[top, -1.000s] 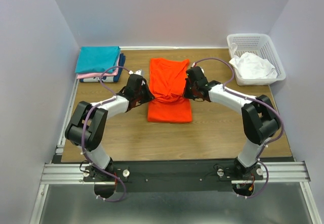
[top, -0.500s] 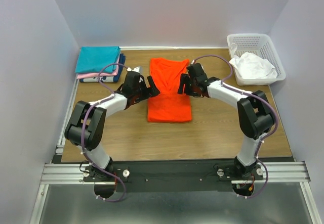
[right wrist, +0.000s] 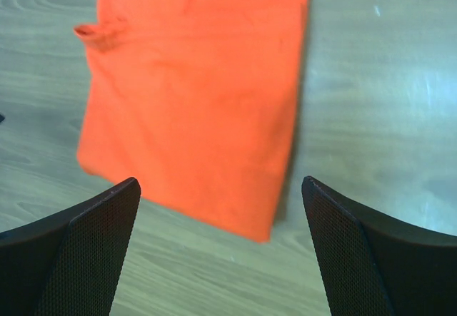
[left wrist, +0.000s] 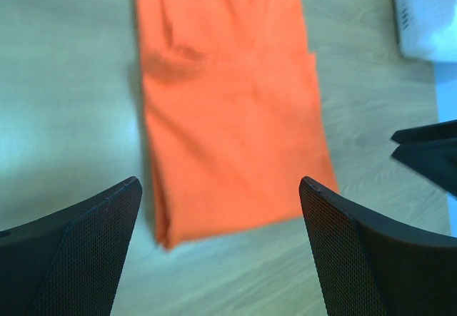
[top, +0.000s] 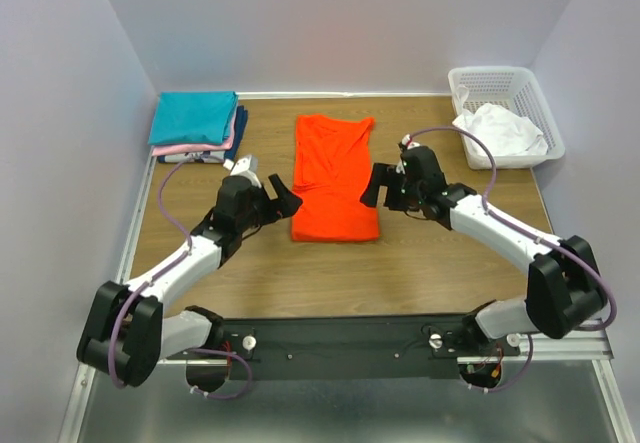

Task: Fold and stack the t-shirts
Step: Fold the tshirt

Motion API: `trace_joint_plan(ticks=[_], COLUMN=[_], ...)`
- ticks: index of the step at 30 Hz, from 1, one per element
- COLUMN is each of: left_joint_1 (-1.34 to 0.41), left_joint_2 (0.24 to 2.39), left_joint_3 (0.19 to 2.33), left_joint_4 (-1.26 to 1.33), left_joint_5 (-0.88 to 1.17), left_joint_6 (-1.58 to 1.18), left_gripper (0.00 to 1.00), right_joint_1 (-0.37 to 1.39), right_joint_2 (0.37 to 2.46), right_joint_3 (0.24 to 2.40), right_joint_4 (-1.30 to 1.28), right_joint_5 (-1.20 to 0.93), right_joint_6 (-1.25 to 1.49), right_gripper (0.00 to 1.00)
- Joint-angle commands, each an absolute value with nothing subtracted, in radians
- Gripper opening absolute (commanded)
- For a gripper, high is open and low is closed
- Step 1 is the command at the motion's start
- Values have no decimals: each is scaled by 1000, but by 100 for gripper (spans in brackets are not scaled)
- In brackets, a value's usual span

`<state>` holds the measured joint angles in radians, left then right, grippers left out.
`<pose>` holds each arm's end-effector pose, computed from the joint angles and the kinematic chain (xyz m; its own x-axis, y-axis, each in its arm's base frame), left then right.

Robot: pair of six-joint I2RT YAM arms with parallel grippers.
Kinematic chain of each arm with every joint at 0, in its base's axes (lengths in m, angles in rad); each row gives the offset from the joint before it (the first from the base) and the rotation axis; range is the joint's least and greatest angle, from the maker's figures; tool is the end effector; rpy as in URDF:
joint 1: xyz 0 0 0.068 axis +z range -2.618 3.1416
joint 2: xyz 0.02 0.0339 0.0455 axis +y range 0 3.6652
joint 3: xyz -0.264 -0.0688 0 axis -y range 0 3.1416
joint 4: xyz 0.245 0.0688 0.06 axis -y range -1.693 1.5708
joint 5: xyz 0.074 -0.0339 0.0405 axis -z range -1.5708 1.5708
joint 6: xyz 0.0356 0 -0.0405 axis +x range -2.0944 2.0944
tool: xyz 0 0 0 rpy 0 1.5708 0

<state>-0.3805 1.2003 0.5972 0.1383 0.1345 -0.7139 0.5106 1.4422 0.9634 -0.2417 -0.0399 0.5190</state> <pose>0.2377 -0.1002 0.2211 -0.6284 -0.4475 -0.6363 0.0898 0.7708 -0.6308 0.2729 0.1545 0.2434 -0.7550 0.1452 -0.6395 -0.1612 0.9042 0.3956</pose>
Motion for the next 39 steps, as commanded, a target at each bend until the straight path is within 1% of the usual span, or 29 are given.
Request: trace_joint_plan(ticks=[1,3,8,15,16,17,18,20,21,22,23,24,26,27,30,32,33,34,35,36,37,38,39], left_joint_1=[-400,-402,-403,-405,-405,-405,-405,-407,-407,-408,-408,-408,-410,-411,-413,-414,-414,-414,-416,-416,-416,-416,-416], left_joint_2=[1129,1132,1181,1295,1307,1328,1338,1348,1356,1359,1365,1376,1390,1406,1437,1456,1459,1463,1465,1468,1470,1473,1476], left_joint_3=[482,434,400,391,397,397,394,380,376,373,371,371,373,373,374,380,382,383,385,385,387,387,390], left_joint_4=[158,179,201,298,296,301,307,325,328,330,331,330,333,333,334,336,336,336,336,334,333,333,331], left_joint_5=[104,118,140,207,234,245,264,267,267,262,256,256,255,256,245,244,250,253,250,247,236,232,229], left_joint_6=[-759,-764,-759,-761,-752,-749,-752,-756,-759,-761,-761,-761,-756,-755,-753,-750,-750,-749,-749,-749,-749,-749,-749], left_gripper=[98,98,98,83,76,74,67,63,63,60,59,56,52,52,42,34,33,26,18,18,9,8,0], right_joint_1=[509,509,509,509,509,509,509,509,509,509,509,509,509,508,509,509,509,509,508,509,509,509,511], right_joint_2=[1375,1371,1404,1433,1439,1442,1448,1457,1460,1472,1477,1482,1497,1502,1523,1542,1542,1548,1546,1545,1539,1536,1529], right_joint_3=[826,789,712,666,664,661,652,647,644,640,637,637,638,638,640,643,641,640,635,635,627,623,618], right_joint_4=[-232,-219,-178,-124,-117,-111,-101,-94,-87,-72,-61,-49,-41,-37,-25,-20,-18,-14,-14,-14,-14,-15,-14], right_joint_5=[-35,-32,-72,-87,-86,-89,-86,-75,-74,-66,-66,-71,-71,-69,-54,-69,-75,-87,-90,-94,-95,-98,-100], right_joint_6=[638,669,755,801,810,813,824,831,836,842,845,848,850,851,857,856,857,861,861,864,864,864,864], right_gripper=[100,100,100,89,85,82,78,75,74,68,65,63,62,61,57,49,47,41,38,36,33,31,25])
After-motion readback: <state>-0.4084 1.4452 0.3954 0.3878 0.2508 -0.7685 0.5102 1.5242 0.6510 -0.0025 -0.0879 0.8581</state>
